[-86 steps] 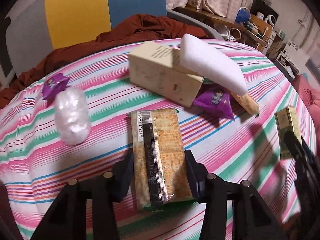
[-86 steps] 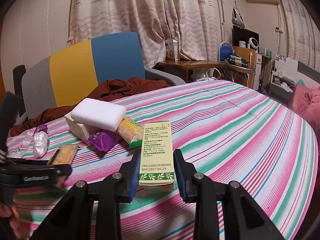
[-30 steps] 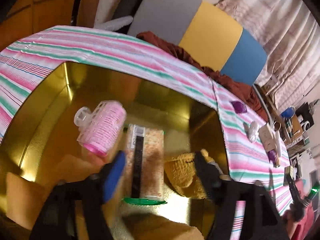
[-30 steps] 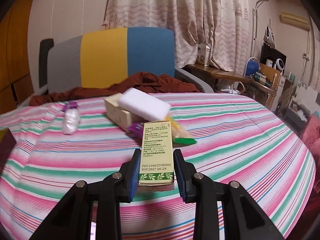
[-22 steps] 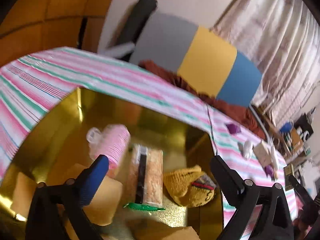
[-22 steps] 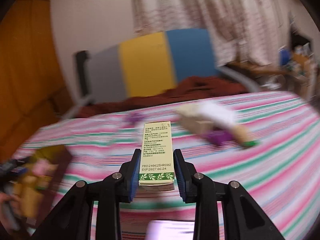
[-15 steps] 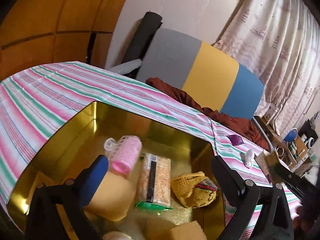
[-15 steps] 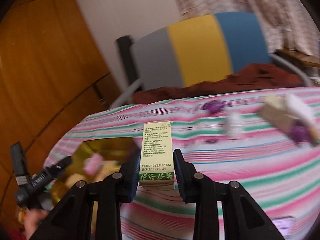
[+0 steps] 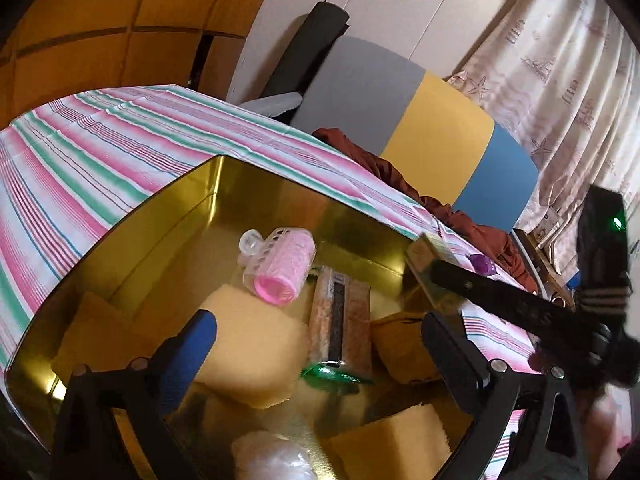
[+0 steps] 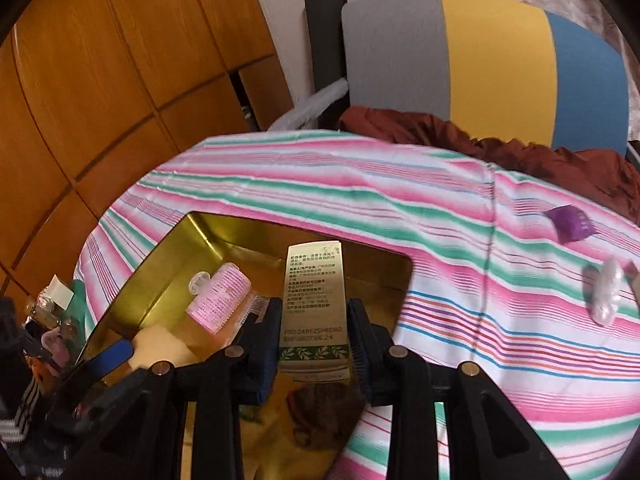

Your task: Organize objects

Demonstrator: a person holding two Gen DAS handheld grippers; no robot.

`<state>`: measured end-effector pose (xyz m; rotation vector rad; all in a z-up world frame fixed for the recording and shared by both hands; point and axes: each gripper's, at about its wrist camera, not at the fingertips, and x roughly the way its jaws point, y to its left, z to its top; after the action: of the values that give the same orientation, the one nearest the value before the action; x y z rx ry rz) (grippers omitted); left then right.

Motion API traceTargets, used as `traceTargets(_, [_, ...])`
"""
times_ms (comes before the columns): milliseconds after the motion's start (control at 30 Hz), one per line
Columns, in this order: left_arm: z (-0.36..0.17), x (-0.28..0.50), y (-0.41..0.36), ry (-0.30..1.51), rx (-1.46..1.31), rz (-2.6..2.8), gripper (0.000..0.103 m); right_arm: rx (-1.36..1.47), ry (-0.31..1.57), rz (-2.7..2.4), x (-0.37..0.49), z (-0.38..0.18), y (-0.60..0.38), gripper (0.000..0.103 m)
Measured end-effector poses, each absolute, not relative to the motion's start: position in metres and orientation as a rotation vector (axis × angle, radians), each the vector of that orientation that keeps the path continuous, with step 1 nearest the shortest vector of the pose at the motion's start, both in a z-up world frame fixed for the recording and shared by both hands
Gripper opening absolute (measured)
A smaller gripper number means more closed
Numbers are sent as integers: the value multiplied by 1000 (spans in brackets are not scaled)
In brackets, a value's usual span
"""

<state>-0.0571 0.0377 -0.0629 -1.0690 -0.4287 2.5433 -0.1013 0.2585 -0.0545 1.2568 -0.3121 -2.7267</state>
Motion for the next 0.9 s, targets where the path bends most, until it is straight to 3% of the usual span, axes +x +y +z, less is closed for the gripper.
traceTargets(100, [-63, -56, 40, -413, -1066, 2538, 103, 1291, -272, -2741, -108, -61, 254, 35])
traceTargets(167, [-64, -56, 41, -403, -1070, 2539, 103, 1308, -241, -2772, -111, -61, 254, 46])
traceTargets(400, [-65, -54, 44, -387, -1072, 2547, 103, 1249, -383, -2780, -82, -52, 279, 47])
traceTargets(700, [-66, -52, 47, -362, -1079, 2572, 103, 1243, -354, -2891, -18, -34, 337, 47])
traceTargets(900, [-65, -48, 60, -314, -1090, 2574, 103, 1327, -451, -3005, 30, -44, 410, 47])
